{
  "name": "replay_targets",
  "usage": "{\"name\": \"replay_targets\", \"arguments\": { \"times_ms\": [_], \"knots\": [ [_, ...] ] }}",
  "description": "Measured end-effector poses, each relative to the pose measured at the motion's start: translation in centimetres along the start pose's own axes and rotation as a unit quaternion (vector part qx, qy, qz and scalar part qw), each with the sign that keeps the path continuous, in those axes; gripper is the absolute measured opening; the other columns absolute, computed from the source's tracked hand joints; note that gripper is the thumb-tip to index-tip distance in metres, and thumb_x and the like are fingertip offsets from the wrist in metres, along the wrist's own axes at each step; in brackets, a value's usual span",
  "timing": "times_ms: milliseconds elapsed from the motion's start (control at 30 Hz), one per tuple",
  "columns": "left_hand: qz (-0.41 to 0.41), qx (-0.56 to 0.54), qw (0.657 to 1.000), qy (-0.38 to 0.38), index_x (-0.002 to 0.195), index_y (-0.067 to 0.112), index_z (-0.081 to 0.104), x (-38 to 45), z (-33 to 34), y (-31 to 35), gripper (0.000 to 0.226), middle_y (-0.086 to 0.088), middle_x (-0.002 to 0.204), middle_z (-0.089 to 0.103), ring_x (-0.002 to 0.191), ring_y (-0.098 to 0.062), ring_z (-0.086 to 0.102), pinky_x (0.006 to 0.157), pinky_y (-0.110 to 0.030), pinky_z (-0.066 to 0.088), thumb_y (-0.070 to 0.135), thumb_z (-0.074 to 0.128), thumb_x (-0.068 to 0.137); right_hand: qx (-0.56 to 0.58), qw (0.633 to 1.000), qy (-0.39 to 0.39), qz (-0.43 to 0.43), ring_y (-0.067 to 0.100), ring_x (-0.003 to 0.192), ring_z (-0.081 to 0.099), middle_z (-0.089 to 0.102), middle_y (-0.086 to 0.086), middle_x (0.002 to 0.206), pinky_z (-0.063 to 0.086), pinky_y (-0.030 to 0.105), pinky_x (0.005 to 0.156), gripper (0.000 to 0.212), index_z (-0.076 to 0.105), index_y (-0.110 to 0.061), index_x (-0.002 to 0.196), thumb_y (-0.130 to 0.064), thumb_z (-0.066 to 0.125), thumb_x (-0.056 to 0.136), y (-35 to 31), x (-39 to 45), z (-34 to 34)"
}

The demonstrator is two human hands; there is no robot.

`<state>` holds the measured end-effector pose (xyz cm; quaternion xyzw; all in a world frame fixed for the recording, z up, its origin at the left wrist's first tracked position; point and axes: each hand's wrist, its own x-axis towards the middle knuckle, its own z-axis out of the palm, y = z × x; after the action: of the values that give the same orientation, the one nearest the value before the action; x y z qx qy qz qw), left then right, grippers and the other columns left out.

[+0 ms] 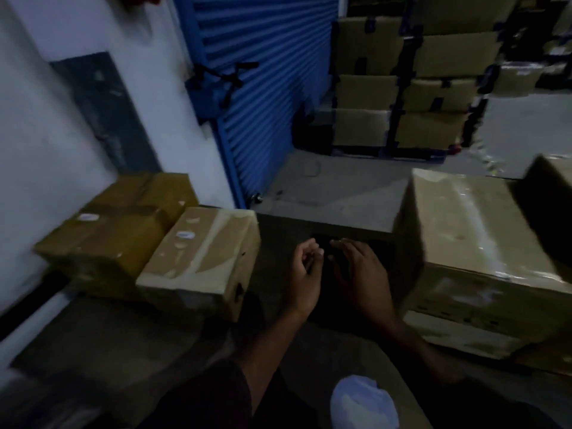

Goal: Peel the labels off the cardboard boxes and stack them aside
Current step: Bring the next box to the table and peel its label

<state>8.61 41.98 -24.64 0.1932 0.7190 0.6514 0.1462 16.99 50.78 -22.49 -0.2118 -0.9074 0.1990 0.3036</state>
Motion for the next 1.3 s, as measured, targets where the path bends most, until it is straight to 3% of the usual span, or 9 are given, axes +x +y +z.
{"name": "replay_targets", "arguments": {
  "times_ms": [133,267,433,500,600,800,967,1167,1300],
  "knots": [
    [0.034,0.026,0.994,0.096,0.123,0.016,0.059,1.0,-8.5,0.4,0.024,0.012,0.109,0.062,0.095,0.013,0.057,0.081,-0.001,0.041,0.02,0.056,0.1,0.045,0.998,-0.029,-0.039,0.018,0.104,0.06,0.067,0.002,0.112,0.048,0.029,0.085,0.031,0.065,-0.018,0.118,-0.024,0.065,0.088,-5.9,1.2,4.8],
    [0.061,0.051,0.984,0.162,0.117,0.02,0.062,2.9,-17.2,0.3,0.02,0.014,0.108,0.064,0.096,0.016,0.057,0.08,-0.001,0.043,0.026,0.057,0.099,0.099,0.992,-0.058,-0.043,0.012,0.105,0.058,0.064,-0.005,0.115,0.047,0.027,0.086,0.029,0.062,-0.024,0.119,-0.031,0.057,0.092,-13.1,3.3,10.2],
    [0.057,0.024,0.967,0.246,0.108,0.024,0.059,7.2,-28.7,-0.6,0.013,0.015,0.101,0.063,0.093,0.002,0.06,0.084,-0.02,0.05,0.018,0.06,0.097,0.163,0.984,-0.063,-0.033,0.01,0.106,0.06,0.066,-0.005,0.116,0.046,0.024,0.087,0.031,0.061,-0.021,0.12,-0.032,0.062,0.092,-22.5,5.7,18.0],
    [0.043,0.009,0.961,0.274,0.108,0.015,0.059,8.8,-32.9,-1.6,0.017,0.004,0.101,0.063,0.089,-0.007,0.059,0.085,-0.028,0.051,0.006,0.06,0.094,0.165,0.983,-0.075,-0.035,0.011,0.106,0.06,0.066,-0.003,0.115,0.045,0.023,0.085,0.032,0.06,-0.019,0.12,-0.034,0.062,0.092,-25.4,6.5,21.0],
    [0.001,0.044,0.966,0.253,0.115,0.003,0.057,9.9,-37.5,-3.9,0.02,-0.013,0.113,0.06,0.097,-0.016,0.057,0.075,-0.015,0.048,0.005,0.058,0.095,0.163,0.982,-0.093,-0.009,0.016,0.11,0.06,0.065,0.002,0.118,0.046,0.027,0.086,0.035,0.059,-0.015,0.123,-0.033,0.062,0.093,-28.0,7.0,25.0],
    [0.018,0.131,0.976,0.173,0.116,0.014,0.061,9.5,-40.4,-7.6,0.02,0.0,0.109,0.064,0.101,-0.012,0.062,0.074,-0.006,0.042,0.021,0.06,0.097,0.122,0.982,-0.141,0.034,0.02,0.119,0.055,0.061,0.005,0.127,0.046,0.031,0.095,0.04,0.055,-0.014,0.129,-0.031,0.061,0.094,-29.6,5.5,30.2],
    [-0.003,0.168,0.98,0.11,0.126,0.018,0.06,8.5,-39.3,-10.4,0.033,-0.002,0.127,0.061,0.118,-0.018,0.057,0.097,-0.035,0.048,0.033,0.061,0.096,0.061,0.983,-0.136,0.106,0.023,0.119,0.051,0.057,0.007,0.128,0.046,0.036,0.095,0.038,0.054,-0.017,0.128,-0.028,0.062,0.092,-27.2,4.8,30.5],
    [-0.104,0.176,0.979,0.021,0.155,0.019,0.027,9.1,-38.9,-13.1,0.066,-0.006,0.151,0.043,0.13,-0.026,0.052,0.105,-0.04,0.045,0.031,0.058,0.098,-0.011,0.979,-0.142,0.144,0.026,0.122,0.046,0.054,0.008,0.133,0.04,0.037,0.101,0.038,0.057,-0.015,0.126,-0.029,0.062,0.091,-23.8,4.0,30.1],
    [-0.125,0.158,0.979,0.032,0.151,0.017,0.034,10.0,-38.7,-13.6,0.062,-0.007,0.149,0.046,0.131,-0.027,0.051,0.106,-0.044,0.045,0.027,0.061,0.096,-0.104,0.965,-0.137,0.199,0.029,0.133,0.038,0.046,0.007,0.14,0.028,0.052,0.112,0.043,0.053,-0.019,0.127,-0.042,0.057,0.09,-22.1,3.1,29.8]
  ]
}}
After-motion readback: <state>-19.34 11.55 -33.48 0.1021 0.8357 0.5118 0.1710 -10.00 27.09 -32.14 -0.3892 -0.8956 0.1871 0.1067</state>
